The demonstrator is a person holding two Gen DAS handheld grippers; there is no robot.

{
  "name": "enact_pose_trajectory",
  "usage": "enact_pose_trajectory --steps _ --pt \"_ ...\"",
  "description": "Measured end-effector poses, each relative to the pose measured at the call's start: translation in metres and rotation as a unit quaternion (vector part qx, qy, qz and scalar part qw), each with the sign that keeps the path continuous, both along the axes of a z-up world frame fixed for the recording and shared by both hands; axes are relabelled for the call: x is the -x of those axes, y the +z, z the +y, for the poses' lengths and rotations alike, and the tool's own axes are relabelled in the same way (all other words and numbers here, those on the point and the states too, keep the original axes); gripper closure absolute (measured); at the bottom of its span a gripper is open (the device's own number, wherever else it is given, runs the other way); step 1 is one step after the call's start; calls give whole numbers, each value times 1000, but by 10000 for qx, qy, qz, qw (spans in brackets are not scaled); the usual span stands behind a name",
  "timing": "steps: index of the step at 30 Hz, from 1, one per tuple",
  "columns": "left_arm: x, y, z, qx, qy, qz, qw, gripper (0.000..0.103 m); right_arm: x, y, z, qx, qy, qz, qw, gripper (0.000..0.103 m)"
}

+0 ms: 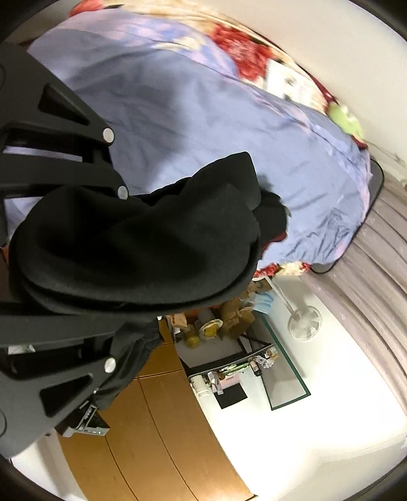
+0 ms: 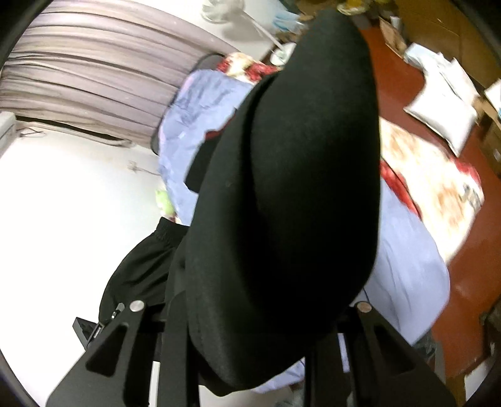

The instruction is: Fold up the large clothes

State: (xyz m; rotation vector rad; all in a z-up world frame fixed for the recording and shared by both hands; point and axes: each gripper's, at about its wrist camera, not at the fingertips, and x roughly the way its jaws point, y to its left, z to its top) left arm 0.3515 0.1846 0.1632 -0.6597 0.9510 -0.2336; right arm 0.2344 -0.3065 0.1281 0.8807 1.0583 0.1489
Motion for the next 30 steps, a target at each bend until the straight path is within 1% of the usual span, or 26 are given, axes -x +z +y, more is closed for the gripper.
enact_pose_trajectory --steps 4,5,6,8,9,12,13,14,15,17,19,20,21,22,23,24,25,26,27,28,29,30 --pt "-75 18 -28 -209 -79 -94 9997 78 -77 12 -23 29 289 -222 9993 78" --pt "-90 20 -33 -245 -68 -113 9996 78 -102 13 -27 63 395 -277 9988 78" --pt "-109 20 -39 -250 -31 -136 9996 78 -117 14 -29 96 469 -319 9983 78" --pt "-156 13 -48 -246 77 -181 9995 78 -167 14 -38 196 672 -445 9966 78" --pt "-172 9 -50 -240 105 -208 9994 78 -191 16 -37 246 759 -516 9955 78" --pt "-241 -10 -57 -195 273 -373 9987 78 -269 14 -41 348 992 -818 9911 78" --pt "-258 -12 -59 -234 296 -451 9983 78 -293 10 -42 364 1050 -925 9895 78" --pt "-274 -16 -61 -255 327 -546 9976 78 -305 8 -43 382 1078 -1023 9882 78" --pt "-294 -21 -61 -204 380 -681 9967 78 -324 8 -45 394 1112 -1240 9852 78" --pt "-318 -32 -61 -128 442 -912 9948 77 -346 -7 -51 374 1132 -1527 9811 78" --pt "-338 -53 -61 -163 443 -1011 9938 77 -359 -37 -61 367 1088 -1704 9787 78" --pt "-349 -72 -61 -283 424 -1007 9936 76 -363 -61 -69 346 1049 -1715 9790 78" --pt "-356 -87 -61 -325 414 -993 9937 76 -366 -81 -74 367 1024 -1704 9793 78" --pt "-367 -115 -60 -448 365 -949 9938 76 -375 -113 -81 506 1029 -1656 9795 78" --pt "-376 -142 -61 -601 288 -874 9939 75 -385 -151 -86 704 1085 -1518 9799 78" --pt "-384 -163 -62 -720 221 -783 9941 75 -397 -195 -90 730 1074 -1161 9847 78" --pt "-392 -199 -64 -849 166 -554 9947 75 -399 -228 -92 671 1036 -871 9885 78" --pt "-396 -228 -64 -861 163 -335 9956 75 -397 -269 -95 522 998 -569 9920 76" --pt "-397 -254 -61 -843 240 -177 9960 73 -393 -293 -98 386 942 -475 9937 75" --pt "-394 -282 -53 -655 356 -58 9972 67 -384 -319 -104 97 781 -506 9956 71" --pt "-390 -301 -45 -407 425 25 9983 63 -375 -334 -109 -202 663 -592 9958 70" --pt "-385 -319 -39 -219 433 137 9987 62 -367 -342 -110 -344 668 -673 9949 70"
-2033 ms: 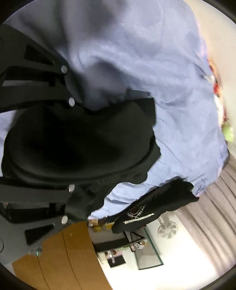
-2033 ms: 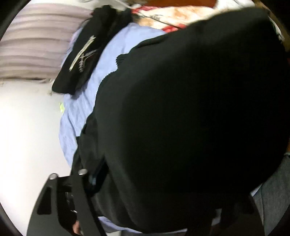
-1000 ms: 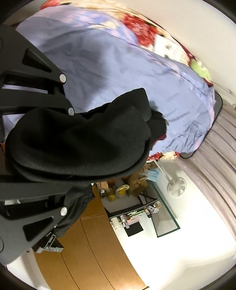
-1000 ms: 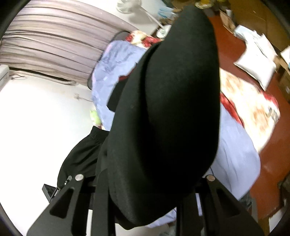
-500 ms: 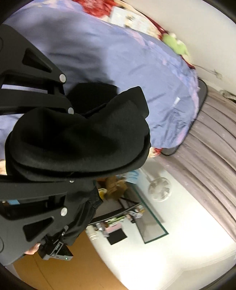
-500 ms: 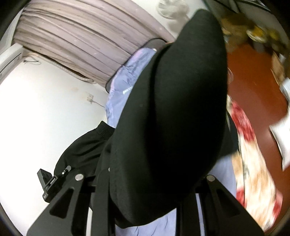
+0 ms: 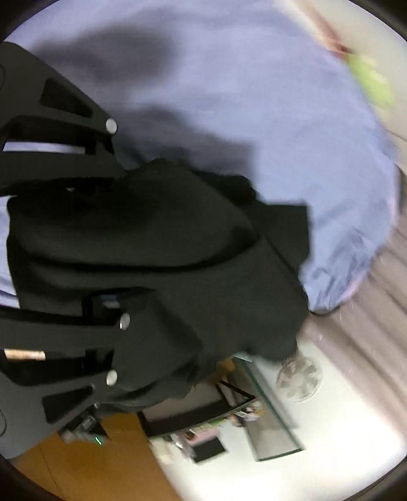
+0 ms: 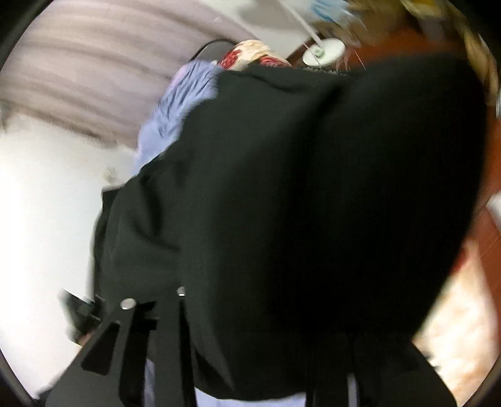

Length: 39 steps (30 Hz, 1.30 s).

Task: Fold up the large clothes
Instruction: 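Lower the jacket onto the stack and open both tools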

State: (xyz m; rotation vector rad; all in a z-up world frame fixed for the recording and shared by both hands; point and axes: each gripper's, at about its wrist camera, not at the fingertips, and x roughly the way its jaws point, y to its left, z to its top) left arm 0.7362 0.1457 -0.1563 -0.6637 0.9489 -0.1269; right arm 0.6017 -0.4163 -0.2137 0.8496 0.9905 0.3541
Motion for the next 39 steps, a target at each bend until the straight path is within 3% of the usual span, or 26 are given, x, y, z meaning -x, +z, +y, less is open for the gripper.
enact_pose_trajectory --steps 2,4,6,7,8,10,13,15,16,20,22,25,26,27,29,34,39 --pt "12 -20 4 -72 -181 180 9996 59 11 -4 1 -140 77 28 9999 68" --pt "18 -19 11 94 -141 372 9992 59 19 5 0 -179 111 152 9997 62" --pt "19 -7 14 46 -132 498 9987 52 29 23 1 -181 114 473 9987 39" --pt "22 8 15 -279 -67 653 9975 37 31 33 -2 -239 95 526 9983 7" --pt "25 17 17 -381 -33 664 9971 27 39 45 -2 -211 41 498 9985 5" --pt "35 46 28 -387 25 670 9970 25 62 72 -2 110 51 670 9977 5" --pt "63 92 32 -754 -100 785 9940 24 97 114 3 756 24 839 9936 5" --pt "93 128 27 -942 -247 651 9931 18 114 156 20 1233 128 658 9901 5" --pt "106 142 23 -1032 -357 559 9925 15 101 170 30 1463 214 583 9873 5" --pt "162 195 -6 -1519 -761 -10 9855 12 151 248 80 2379 435 -146 9702 5" --pt "185 210 -23 -1582 -857 -120 9836 10 163 260 98 2640 380 -390 9630 5" --pt "206 213 -57 -1541 -1126 -61 9816 9 179 267 117 2806 259 -757 9565 5" --pt "210 213 -68 -1681 -1226 -96 9781 9 187 270 121 2968 251 -975 9496 5" --pt "216 213 -84 -1891 -1383 -276 9718 9 197 268 130 3351 362 -1191 9339 5" --pt "224 212 -110 -2263 -1584 -631 9590 8 200 255 141 3764 634 -1158 9170 5" --pt "221 212 -149 -2622 -1685 -805 9468 8 209 231 133 3674 678 -728 9247 5" --pt "208 216 -161 -2555 -1476 -887 9513 8 201 225 133 3583 780 -663 9280 5"
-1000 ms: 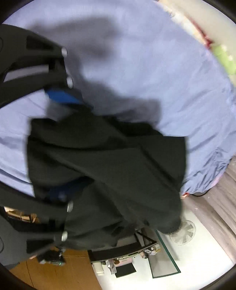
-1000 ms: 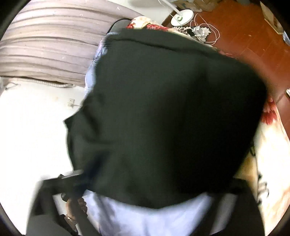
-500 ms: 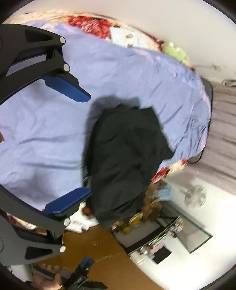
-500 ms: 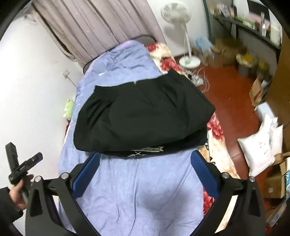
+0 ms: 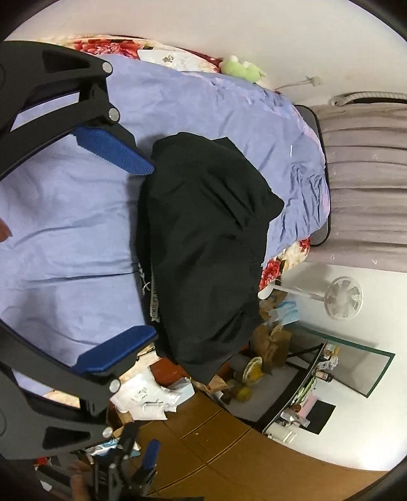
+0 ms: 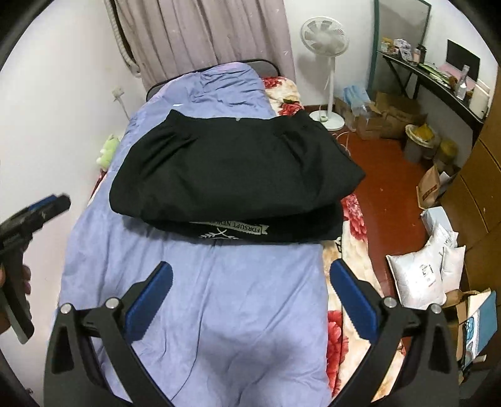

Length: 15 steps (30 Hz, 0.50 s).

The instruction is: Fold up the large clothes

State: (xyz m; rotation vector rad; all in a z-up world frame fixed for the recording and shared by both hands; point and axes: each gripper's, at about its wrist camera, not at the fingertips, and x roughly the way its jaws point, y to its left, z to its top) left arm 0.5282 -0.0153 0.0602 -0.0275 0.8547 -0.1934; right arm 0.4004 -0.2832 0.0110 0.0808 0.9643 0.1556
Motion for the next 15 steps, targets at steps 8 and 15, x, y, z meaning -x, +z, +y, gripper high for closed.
enact_pose_trajectory --steps 8,15 --pt "-20 4 4 -72 273 -156 9995 8 -17 -3 6 -223 -74 -60 9997 5" --pt "-28 7 5 -49 353 -278 9990 8 -30 -3 7 -298 -100 -70 9995 5"
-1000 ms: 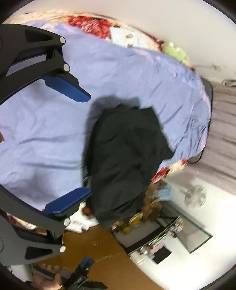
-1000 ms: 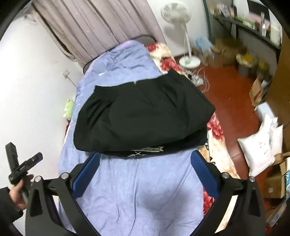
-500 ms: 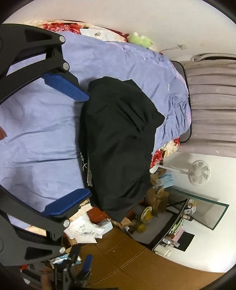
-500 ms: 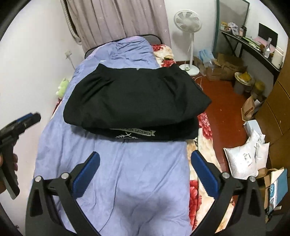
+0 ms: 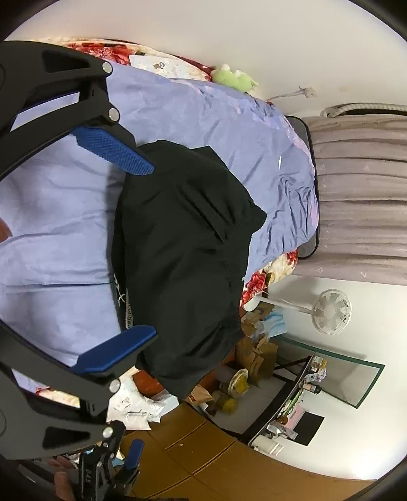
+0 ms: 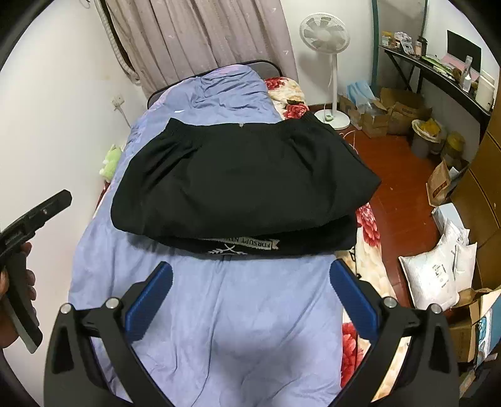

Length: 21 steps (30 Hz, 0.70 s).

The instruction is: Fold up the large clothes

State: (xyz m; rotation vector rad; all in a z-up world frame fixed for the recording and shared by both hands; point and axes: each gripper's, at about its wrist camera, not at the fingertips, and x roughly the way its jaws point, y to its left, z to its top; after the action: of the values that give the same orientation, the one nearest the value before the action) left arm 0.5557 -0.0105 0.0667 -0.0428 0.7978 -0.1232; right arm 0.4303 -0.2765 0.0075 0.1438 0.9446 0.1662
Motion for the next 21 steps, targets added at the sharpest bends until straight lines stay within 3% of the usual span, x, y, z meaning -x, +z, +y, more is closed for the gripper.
enact_pose_trajectory --steps 21 --pt "-4 -8 -2 219 199 27 9996 8 -20 -3 1 -142 13 -126 9998 5"
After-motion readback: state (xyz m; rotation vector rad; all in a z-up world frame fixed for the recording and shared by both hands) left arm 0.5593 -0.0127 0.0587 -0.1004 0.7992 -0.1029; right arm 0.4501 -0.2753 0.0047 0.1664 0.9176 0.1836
